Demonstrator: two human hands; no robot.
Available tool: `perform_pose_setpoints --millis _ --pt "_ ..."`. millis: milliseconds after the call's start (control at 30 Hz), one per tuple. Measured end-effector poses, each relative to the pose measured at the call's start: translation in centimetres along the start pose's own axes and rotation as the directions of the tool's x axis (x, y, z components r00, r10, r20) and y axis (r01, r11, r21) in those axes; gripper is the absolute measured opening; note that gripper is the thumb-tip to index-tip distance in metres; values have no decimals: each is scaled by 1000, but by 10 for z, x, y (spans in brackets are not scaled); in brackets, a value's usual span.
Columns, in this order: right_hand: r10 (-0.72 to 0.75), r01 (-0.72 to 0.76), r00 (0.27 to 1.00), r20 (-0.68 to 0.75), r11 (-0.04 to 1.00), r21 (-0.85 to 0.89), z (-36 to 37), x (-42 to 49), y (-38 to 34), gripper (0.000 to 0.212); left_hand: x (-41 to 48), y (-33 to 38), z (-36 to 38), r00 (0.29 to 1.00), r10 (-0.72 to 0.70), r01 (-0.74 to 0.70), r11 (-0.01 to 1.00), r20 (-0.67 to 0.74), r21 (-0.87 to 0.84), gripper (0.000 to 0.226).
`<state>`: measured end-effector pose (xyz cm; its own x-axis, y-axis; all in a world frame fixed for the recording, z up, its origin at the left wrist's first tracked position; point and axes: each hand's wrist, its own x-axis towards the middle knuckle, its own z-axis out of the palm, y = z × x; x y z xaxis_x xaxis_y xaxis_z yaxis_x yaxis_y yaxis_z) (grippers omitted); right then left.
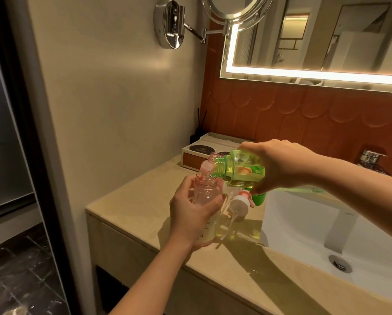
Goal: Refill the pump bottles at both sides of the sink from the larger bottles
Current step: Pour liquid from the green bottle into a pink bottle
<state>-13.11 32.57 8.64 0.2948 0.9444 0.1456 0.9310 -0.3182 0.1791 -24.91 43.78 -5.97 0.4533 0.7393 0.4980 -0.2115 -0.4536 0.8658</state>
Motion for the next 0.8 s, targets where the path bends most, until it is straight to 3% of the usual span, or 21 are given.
perform_pose_setpoints --millis 800 --pt "-17 18 999 28 999 -37 -6 1 0 95 0 0 1 1000 -2 2 1000 1 -3 46"
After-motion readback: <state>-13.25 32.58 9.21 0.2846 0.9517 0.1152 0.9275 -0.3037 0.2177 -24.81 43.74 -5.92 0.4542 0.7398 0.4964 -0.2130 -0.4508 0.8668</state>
